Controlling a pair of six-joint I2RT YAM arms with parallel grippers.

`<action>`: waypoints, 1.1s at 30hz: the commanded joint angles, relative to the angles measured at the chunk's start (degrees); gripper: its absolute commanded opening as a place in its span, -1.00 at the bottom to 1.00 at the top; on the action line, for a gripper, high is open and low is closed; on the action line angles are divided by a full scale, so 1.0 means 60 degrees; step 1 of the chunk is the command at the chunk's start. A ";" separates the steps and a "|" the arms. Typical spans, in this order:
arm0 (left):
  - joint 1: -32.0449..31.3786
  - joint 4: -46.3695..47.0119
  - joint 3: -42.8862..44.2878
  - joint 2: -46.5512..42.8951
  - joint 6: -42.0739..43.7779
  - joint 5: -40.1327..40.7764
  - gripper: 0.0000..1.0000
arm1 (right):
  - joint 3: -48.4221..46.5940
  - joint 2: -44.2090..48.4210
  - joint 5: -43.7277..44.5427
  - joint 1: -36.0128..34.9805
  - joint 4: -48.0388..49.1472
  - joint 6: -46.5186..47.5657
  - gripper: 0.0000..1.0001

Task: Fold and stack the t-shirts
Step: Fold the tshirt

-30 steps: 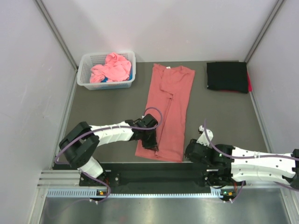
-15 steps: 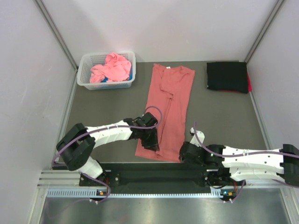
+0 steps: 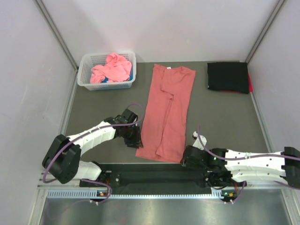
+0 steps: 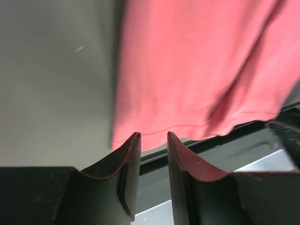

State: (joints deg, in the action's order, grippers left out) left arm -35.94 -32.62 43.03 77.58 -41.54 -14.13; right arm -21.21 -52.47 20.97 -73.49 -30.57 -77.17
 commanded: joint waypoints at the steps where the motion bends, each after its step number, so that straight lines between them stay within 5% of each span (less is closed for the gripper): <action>1: 0.0219 -0.0130 -0.0476 -0.0230 0.0507 -0.0646 -0.31 | 0.0283 0.0350 -0.0141 -0.0173 0.0538 -0.0322 -0.32; 19: 0.0322 0.1043 -0.1604 -0.0083 0.0097 -0.1571 -0.37 | 0.0737 0.0600 -0.0141 -0.0158 0.1462 -0.0337 -0.25; 22: 0.0322 0.1057 -0.1648 -0.0113 0.0112 -0.1571 -0.46 | 0.0840 0.0600 -0.0053 -0.0158 0.1447 -0.0483 -0.33; 26: 0.0322 0.1276 -0.1838 -0.0010 0.0083 -0.1775 -1.00 | 0.0855 0.0673 0.0137 -0.0158 0.1038 -0.0615 -1.00; 33: 0.0307 0.1233 -0.2088 -0.0859 -0.0458 -0.2010 -1.00 | 0.0445 0.1520 -0.0009 -0.0202 -0.0601 -0.0440 -1.00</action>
State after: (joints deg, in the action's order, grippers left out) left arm -34.15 -26.59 31.31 76.16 -42.35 -24.69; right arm -16.40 -46.41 19.86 -73.52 -28.93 -80.01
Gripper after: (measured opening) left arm 0.012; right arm 0.009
